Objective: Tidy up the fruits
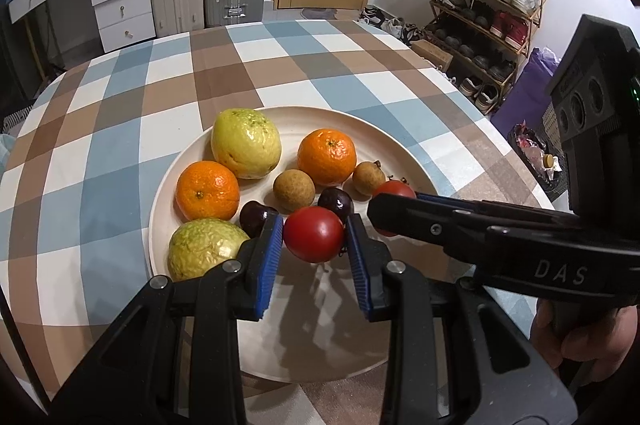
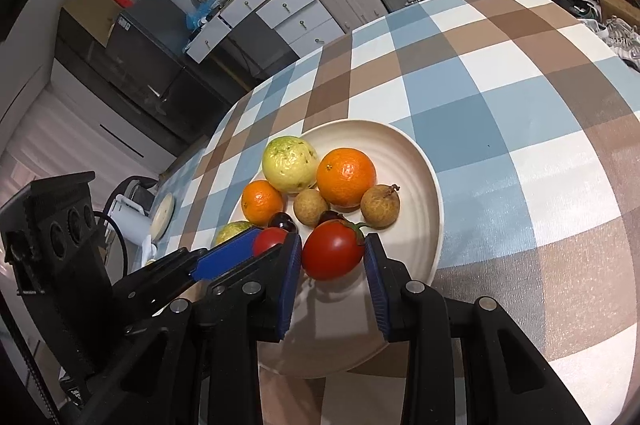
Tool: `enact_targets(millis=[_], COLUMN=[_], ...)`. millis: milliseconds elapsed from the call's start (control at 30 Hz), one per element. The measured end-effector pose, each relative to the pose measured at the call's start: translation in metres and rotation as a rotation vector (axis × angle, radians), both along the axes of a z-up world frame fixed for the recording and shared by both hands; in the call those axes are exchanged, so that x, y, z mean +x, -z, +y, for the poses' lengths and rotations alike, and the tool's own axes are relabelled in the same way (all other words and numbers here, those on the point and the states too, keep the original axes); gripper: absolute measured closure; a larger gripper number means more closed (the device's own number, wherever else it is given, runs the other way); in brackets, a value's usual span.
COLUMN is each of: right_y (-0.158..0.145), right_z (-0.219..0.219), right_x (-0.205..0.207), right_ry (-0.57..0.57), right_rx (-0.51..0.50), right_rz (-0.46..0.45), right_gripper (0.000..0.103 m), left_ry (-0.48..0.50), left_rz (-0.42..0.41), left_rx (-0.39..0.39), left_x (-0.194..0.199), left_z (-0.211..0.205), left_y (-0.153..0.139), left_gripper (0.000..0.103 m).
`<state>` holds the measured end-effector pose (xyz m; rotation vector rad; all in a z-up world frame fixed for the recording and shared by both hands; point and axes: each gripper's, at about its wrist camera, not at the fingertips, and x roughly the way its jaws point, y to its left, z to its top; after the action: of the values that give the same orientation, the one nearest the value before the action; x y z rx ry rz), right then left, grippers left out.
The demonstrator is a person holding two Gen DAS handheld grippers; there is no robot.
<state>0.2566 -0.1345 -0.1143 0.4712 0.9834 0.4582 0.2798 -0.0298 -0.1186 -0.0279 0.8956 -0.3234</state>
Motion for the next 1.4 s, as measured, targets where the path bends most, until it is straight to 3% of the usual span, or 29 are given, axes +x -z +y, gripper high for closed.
enact_targets(millis=[133, 167, 233, 500, 600, 800, 933, 1000, 1133, 1200, 1400], right_y=[0.0, -0.001, -0.004, -0.029, -0.039, -0.06, -0.079, -0.089, -0.107, -0.112, -0.118], right_z=[0.001, 0.001, -0.003, -0.025, -0.035, -0.047, -0.042, -0.037, -0.03, -0.027, -0.015], right_x=[0.0, 0.0, -0.003, -0.021, -0.033, -0.063, -0.093, -0.112, -0.15, -0.168, -0.211], right_ry=[0.006, 0.007, 0.022, 0.081, 0.103, 0.13, 0.117, 0.106, 0.075, 0.072, 0.05], right_rx=[0.002, 0.005, 0.013, 0.008, -0.018, -0.081, -0.132, -0.16, -0.181, -0.186, -0.24], right_rz=[-0.005, -0.006, -0.024, -0.097, -0.128, -0.194, -0.276, -0.333, -0.437, -0.478, -0.553], right_gripper=[0.065, 0.056, 0.049, 0.048, 0.048, 0.048, 0.045, 0.025, 0.019, 0.006, 0.001], left_ry=[0.007, 0.013, 0.01, -0.045, -0.066, -0.111, -0.166, -0.178, -0.215, -0.225, -0.273], left_rz=[-0.021, -0.024, -0.03, -0.081, -0.132, -0.244, -0.338, -0.38, -0.433, -0.442, -0.472], left_rx=[0.014, 0.012, 0.009, -0.015, -0.022, -0.001, -0.006, -0.011, -0.017, -0.02, -0.02], left_x=[-0.004, -0.004, -0.005, -0.024, -0.042, -0.088, -0.132, -0.154, -0.197, -0.215, -0.258], left_z=[-0.002, -0.002, -0.001, 0.011, 0.014, 0.016, 0.022, 0.025, 0.033, 0.036, 0.045], left_y=[-0.002, -0.004, -0.006, -0.028, -0.045, -0.079, -0.103, -0.112, -0.122, -0.124, -0.127], left_gripper=[0.072, 0.068, 0.058, 0.03, 0.022, 0.018, 0.002, 0.001, 0.001, 0.001, 0.001])
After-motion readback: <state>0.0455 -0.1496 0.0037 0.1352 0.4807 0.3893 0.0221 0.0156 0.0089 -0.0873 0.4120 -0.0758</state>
